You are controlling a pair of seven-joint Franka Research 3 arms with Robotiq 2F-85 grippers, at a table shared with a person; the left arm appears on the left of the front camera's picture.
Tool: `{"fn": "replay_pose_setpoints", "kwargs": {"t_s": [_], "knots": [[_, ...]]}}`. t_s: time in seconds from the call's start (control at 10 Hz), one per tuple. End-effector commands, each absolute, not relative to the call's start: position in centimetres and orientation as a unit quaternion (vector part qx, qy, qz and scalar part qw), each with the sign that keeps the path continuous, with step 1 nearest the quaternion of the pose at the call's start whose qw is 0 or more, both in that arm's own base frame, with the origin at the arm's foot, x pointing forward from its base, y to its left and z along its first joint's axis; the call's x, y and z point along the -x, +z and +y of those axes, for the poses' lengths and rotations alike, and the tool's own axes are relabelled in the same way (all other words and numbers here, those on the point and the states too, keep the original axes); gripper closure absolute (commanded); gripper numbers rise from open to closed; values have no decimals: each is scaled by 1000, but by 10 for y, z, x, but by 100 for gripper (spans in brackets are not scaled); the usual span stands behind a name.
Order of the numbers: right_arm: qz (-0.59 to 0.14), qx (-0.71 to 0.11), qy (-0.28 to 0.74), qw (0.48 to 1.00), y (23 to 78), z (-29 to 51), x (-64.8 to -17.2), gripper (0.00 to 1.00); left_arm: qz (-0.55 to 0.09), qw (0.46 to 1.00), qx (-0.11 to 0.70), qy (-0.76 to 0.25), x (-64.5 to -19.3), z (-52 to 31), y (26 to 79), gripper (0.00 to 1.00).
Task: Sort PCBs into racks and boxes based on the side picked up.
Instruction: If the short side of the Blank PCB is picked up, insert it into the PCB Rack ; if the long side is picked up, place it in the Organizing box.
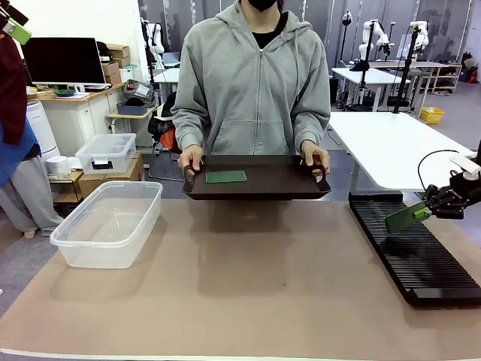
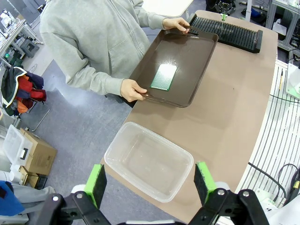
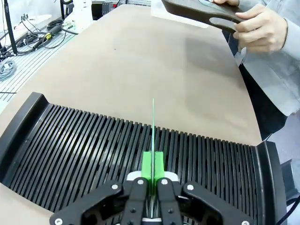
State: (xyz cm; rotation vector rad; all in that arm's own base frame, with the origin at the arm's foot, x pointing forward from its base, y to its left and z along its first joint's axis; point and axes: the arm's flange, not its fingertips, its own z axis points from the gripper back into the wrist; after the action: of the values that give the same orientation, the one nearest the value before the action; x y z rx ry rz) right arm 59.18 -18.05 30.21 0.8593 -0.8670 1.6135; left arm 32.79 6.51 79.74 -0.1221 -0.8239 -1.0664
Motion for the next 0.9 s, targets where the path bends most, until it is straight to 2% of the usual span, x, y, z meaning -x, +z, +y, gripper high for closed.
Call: {"fn": "replay_pose_setpoints", "kwargs": {"t_s": [0.0, 0.8], "knots": [[-363, -354, 676, 535, 297, -176, -591, 98, -380, 780, 55, -493, -327, 65, 796, 0], [-395, -371, 638, 547, 271, -164, -590, 98, -380, 780, 55, -493, -327, 65, 796, 0]]}}
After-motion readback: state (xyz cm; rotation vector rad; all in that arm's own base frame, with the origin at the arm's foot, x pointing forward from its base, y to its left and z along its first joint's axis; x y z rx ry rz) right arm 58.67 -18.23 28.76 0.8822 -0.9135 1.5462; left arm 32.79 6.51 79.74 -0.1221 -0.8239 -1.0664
